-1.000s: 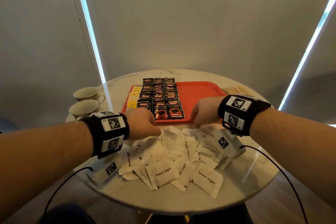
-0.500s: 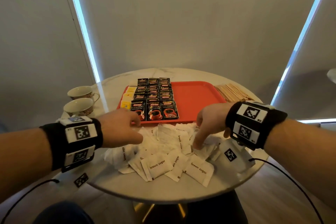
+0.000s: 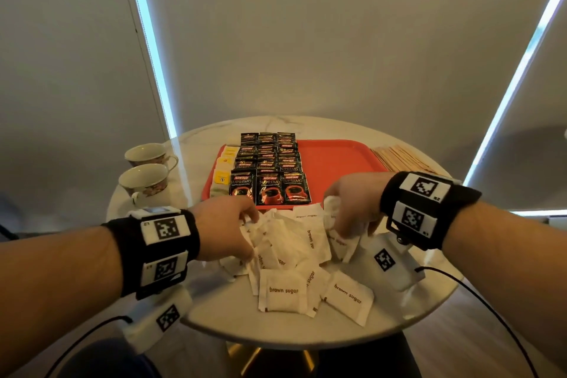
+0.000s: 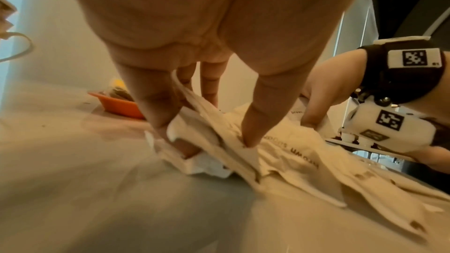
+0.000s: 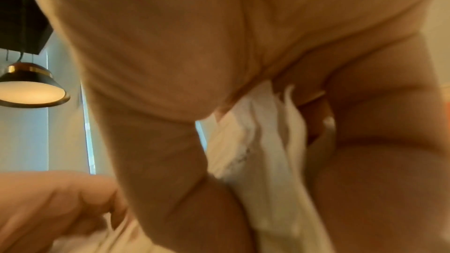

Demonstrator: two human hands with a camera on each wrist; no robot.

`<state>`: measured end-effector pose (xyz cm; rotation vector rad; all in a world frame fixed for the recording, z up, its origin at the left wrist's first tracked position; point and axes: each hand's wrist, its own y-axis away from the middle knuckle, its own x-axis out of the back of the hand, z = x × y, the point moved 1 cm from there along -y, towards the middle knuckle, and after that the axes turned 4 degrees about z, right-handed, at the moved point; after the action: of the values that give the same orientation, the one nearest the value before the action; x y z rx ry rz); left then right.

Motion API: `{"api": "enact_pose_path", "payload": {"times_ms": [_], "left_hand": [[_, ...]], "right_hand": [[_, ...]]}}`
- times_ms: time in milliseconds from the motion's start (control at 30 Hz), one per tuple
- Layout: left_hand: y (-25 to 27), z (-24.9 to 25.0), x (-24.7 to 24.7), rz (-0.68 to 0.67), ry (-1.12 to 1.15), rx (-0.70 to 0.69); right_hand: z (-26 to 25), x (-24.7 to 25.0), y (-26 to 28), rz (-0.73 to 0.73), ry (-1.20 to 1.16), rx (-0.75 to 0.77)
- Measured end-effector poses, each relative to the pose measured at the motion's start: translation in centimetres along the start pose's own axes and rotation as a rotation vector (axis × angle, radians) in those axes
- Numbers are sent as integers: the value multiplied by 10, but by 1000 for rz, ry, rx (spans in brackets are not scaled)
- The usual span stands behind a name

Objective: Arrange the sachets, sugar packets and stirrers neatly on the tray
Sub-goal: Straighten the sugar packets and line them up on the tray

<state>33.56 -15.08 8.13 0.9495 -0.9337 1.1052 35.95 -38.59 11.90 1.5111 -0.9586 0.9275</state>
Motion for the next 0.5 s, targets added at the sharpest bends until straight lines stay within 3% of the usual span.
{"api": "enact_pose_path", "payload": {"times_ms": [200, 333, 400, 500], "left_hand": [[-9, -1, 13, 120, 132, -22], [-19, 9, 30, 294, 611, -81], [-28, 19, 33, 229, 963, -82], [-44, 29, 25, -33, 1367, -22]], "right_hand": [[7, 33, -7, 67, -297, 76], [8, 44, -15, 30, -652, 235], [2, 46, -25, -21, -899, 352], [-10, 44, -48, -71, -1145, 523]]}}
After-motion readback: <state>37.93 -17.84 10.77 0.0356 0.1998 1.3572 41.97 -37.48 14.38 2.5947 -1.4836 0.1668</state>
